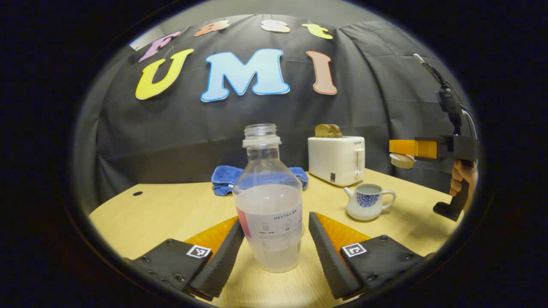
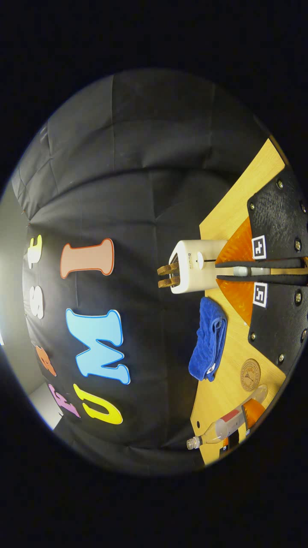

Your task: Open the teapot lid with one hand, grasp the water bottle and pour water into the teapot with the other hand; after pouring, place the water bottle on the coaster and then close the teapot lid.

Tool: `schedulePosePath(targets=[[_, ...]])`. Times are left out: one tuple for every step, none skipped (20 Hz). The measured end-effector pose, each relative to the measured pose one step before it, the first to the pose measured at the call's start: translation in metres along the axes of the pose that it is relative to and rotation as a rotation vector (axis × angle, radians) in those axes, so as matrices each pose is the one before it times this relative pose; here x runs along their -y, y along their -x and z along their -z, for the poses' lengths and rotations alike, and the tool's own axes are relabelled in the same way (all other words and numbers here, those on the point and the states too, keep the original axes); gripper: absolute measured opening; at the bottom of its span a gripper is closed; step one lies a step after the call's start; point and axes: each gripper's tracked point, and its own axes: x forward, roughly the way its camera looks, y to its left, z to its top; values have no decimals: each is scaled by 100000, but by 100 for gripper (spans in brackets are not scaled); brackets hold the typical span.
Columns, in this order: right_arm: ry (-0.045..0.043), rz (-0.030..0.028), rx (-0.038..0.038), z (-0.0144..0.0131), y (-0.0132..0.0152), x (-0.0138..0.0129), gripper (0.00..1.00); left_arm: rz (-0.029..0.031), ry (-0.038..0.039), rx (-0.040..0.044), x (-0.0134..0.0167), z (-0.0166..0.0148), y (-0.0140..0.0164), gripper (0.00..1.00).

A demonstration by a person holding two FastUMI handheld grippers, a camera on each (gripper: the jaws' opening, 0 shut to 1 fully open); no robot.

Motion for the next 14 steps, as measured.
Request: schedulePosePath(targets=[[-1276, -71, 441, -113, 137, 264, 6, 307, 152, -729, -1, -44, -339, 95], [-1831, -251, 95, -182, -32, 197, 5, 163, -428, -1107, 6, 189, 91, 92], [-1550, -197, 285, -25, -33, 277, 5, -48, -604, -995, 51, 247, 69, 89], [-891, 221, -15, -43, -49, 322, 5, 157, -85, -482, 24, -150, 87, 88], [-981, 200, 65, 102, -53, 367, 5, -297, -907, -1538, -70, 42, 40, 88], [-1187, -98, -200, -40, -56, 270, 5, -686, -929, -618, -122, -93, -16, 87], [-969, -358, -58, 50, -25, 148, 5, 312, -1638, -1756, 108, 12, -94, 87], [-500, 236, -364, 103, -107, 231, 5, 839, -2813, -878, 310, -174, -300, 87], [-372, 474, -376, 288, -166, 313, 5, 489, -4331, -2364, 81, -119, -424, 86], [-155, 553, -620, 127, -114, 280, 5, -197, -5906, -1758, -240, -251, -196, 85], [-132, 722, -664, 206, -61, 327, 5, 54, -7254, -2231, -204, -46, -435, 84], [-212, 571, -1196, 94, -127, 233, 6, -516, -7961, -2059, -189, -222, -245, 84], [-114, 198, -1071, 93, 25, 137, 6, -44, -7743, -1653, -156, -336, -535, 84], [365, -396, -382, -136, 63, 68, 6, 475, -7773, -1799, 112, -470, -332, 82]])
